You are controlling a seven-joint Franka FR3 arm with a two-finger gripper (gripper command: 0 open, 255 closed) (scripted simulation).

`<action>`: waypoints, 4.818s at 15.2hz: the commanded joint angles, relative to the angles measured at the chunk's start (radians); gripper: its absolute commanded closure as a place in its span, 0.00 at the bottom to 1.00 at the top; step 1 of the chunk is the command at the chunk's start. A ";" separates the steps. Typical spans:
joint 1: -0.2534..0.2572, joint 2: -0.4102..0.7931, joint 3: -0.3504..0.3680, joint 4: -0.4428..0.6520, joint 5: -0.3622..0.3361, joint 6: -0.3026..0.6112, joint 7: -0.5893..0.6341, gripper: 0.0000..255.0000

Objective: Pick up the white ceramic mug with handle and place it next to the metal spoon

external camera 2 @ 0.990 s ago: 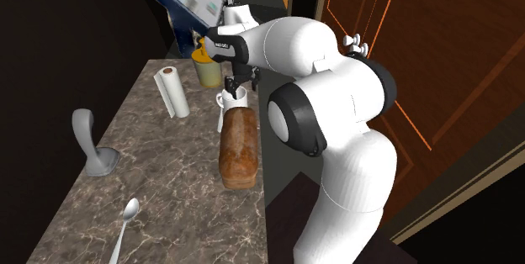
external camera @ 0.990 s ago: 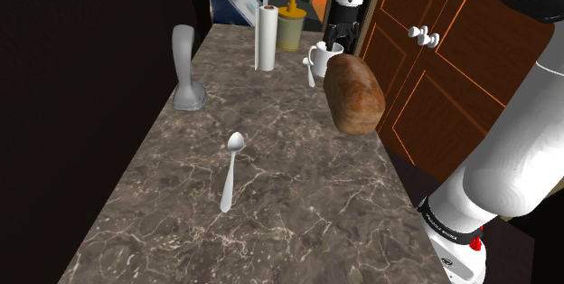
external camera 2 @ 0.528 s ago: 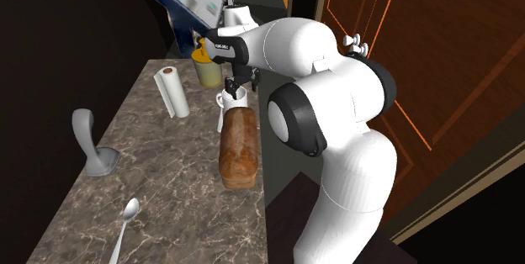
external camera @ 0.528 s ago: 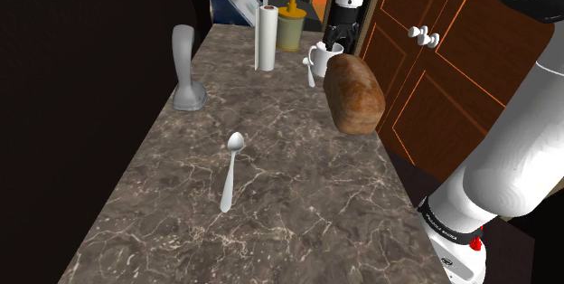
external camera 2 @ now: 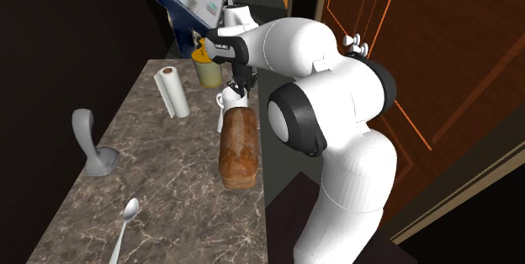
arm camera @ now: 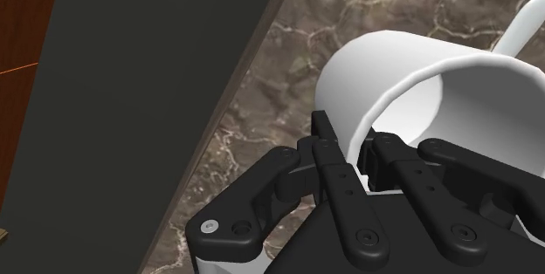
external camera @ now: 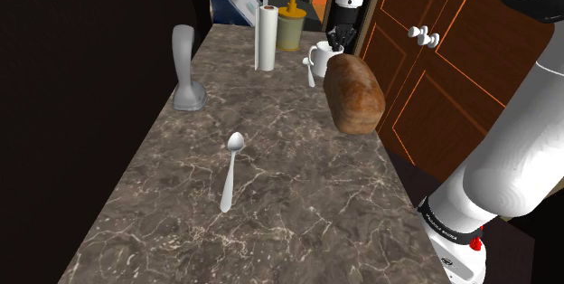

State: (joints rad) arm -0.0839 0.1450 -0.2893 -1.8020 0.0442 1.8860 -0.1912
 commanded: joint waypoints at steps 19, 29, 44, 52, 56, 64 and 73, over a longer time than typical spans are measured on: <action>-0.002 -0.014 -0.003 0.211 -0.006 -0.225 0.005 1.00; -0.010 0.013 -0.006 0.381 0.002 -0.369 0.001 1.00; 0.113 -0.174 0.090 0.234 -0.038 -0.400 0.216 1.00; 0.201 -0.284 0.197 0.108 -0.035 -0.381 0.413 1.00; 0.242 -0.313 0.254 0.076 -0.023 -0.376 0.510 1.00; 0.323 -0.321 0.370 0.068 0.006 -0.369 0.706 1.00; 0.339 -0.336 0.394 -0.042 0.013 -0.272 0.740 1.00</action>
State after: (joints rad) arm 0.2547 -0.1903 0.1040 -1.8323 0.0567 1.6015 0.5486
